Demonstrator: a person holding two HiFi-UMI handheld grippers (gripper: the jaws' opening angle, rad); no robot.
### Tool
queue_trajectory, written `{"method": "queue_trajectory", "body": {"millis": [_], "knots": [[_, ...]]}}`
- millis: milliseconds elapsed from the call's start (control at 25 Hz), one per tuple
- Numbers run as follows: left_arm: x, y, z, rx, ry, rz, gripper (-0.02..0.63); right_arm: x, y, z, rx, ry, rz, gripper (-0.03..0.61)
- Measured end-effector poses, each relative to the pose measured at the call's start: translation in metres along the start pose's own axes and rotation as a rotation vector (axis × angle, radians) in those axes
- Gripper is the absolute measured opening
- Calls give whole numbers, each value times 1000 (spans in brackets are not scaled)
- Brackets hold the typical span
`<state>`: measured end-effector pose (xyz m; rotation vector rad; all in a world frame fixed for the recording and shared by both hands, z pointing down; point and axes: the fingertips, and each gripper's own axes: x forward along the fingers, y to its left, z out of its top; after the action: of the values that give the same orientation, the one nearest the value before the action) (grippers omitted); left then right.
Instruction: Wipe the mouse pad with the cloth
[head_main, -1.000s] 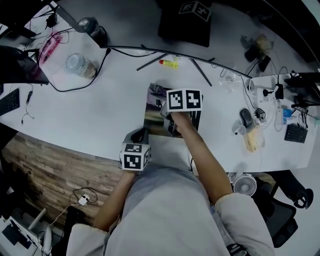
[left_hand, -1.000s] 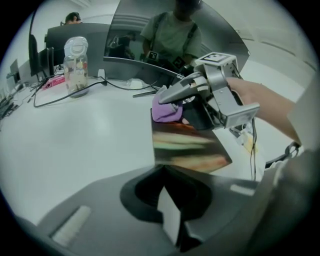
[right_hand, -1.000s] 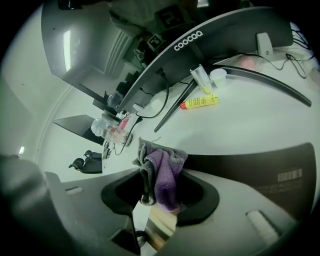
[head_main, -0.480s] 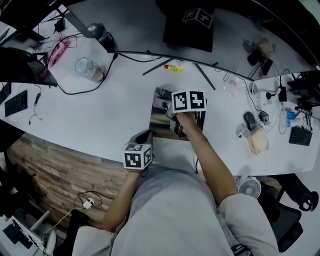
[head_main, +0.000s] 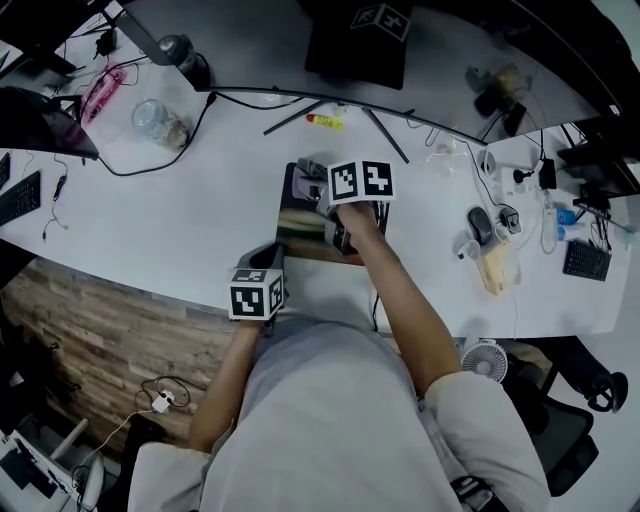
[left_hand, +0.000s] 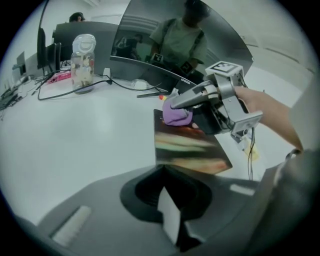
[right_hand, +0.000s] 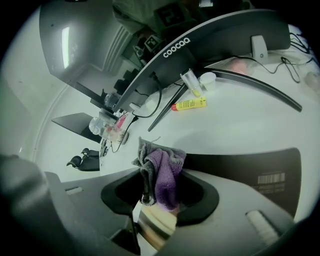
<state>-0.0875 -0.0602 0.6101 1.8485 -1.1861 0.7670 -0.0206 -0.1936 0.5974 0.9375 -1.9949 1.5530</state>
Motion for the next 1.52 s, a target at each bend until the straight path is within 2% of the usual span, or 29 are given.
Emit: {"method": "queue_trajectory", "body": {"millis": [320,560,800,1120,1520], "knots": [[-1,1,0,-45,-11,-6,0,-6,-7,-3,8,5,5,183],[-1,-1,-1,20,-6,22,0,-11,-12,-4,22,1,5,183],[-1,-2,-1,-11,-11,-6,0,-17,-19,-5,37,-6,1,184],[-1,-4,-2,60,-7,24,0,-25,-26,-7,50,-13,-9,184],[-2,-2,-2,31,-9,12,0,-39,-41,-10,72,-29,-24,186]]}}
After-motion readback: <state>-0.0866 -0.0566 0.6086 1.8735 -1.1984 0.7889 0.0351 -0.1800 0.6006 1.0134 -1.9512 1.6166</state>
